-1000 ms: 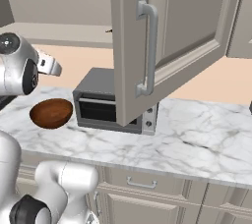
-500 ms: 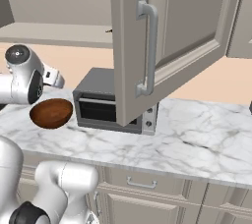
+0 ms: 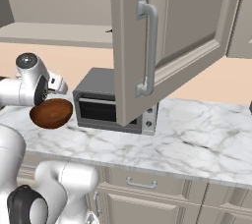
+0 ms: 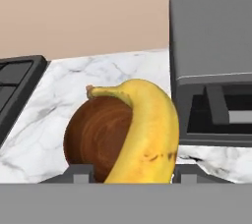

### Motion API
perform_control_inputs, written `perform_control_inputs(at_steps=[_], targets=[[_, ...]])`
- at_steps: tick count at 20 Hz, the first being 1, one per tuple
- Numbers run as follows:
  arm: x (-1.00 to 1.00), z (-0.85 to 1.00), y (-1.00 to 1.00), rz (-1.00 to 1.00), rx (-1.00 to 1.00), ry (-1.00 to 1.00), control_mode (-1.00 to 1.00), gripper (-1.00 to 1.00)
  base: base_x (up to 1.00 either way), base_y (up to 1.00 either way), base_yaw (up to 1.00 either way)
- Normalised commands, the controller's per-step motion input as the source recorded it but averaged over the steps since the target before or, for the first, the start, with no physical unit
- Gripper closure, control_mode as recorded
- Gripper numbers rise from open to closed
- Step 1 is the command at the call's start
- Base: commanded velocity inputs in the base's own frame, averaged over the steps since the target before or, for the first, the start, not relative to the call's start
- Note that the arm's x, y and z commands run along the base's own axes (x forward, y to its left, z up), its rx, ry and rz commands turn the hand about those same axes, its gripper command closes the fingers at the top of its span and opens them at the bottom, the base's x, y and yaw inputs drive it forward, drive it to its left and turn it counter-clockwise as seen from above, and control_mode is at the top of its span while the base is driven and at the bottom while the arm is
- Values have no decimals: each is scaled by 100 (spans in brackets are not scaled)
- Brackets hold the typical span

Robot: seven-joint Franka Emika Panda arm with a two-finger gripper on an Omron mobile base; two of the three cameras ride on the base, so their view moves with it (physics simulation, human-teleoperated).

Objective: Open the cabinet. Pick the banana and banana from the cabinet and place them into the bowl. Then close the cabinet.

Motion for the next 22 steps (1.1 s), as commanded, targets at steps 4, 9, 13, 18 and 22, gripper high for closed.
perform_control_inputs(at_steps=[4,9,13,18,22], targets=[[21,-31,35,5,-2,12,-100,100,0,0,0],[38,-20,30,4,0,17,-100,100,0,0,0],[40,-24,32,0,-4,22,-100,100,0,0,0],[28,-29,20,0,-8,12,-100,100,0,0,0],[20,-33,13,0,-9,2,-100,100,0,0,0]])
